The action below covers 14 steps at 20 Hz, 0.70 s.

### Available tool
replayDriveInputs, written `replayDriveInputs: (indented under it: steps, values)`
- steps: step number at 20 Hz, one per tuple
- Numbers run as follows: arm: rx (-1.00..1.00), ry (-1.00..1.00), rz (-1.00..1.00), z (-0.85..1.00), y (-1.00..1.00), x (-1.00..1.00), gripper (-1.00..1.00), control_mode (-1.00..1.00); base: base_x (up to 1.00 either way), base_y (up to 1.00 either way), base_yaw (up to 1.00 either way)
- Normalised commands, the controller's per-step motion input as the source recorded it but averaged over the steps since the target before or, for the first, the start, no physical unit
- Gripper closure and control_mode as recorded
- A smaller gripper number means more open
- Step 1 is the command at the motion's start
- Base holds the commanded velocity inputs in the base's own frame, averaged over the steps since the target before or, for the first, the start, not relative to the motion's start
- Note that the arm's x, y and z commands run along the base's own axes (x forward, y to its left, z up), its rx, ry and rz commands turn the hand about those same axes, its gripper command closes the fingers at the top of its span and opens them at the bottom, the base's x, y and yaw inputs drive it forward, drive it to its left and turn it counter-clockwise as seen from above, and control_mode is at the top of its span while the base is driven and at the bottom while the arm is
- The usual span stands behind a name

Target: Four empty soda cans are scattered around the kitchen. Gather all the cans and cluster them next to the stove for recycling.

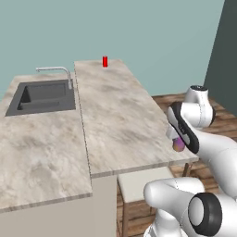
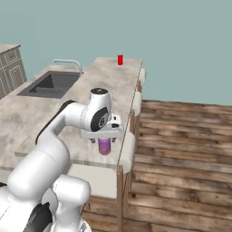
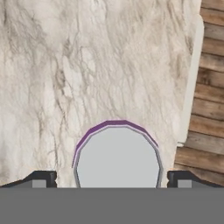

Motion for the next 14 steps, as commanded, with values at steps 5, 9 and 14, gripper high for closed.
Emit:
replayDriveInputs:
  steps: [5,9,14]
  values:
    - [0.00,0.00,0.03,-0.14,0.00,0.01,-1.00,-1.00,0.00,0.00,0.00]
    - [0.00,0.00,0.02,-0.11,0.00,0.04,-1.00,-1.00,0.00,0.00,0.00]
    - [0.00,0.00,0.01,-0.01,0.00,0.04,1.00,-1.00,0.00,0.00,0.00]
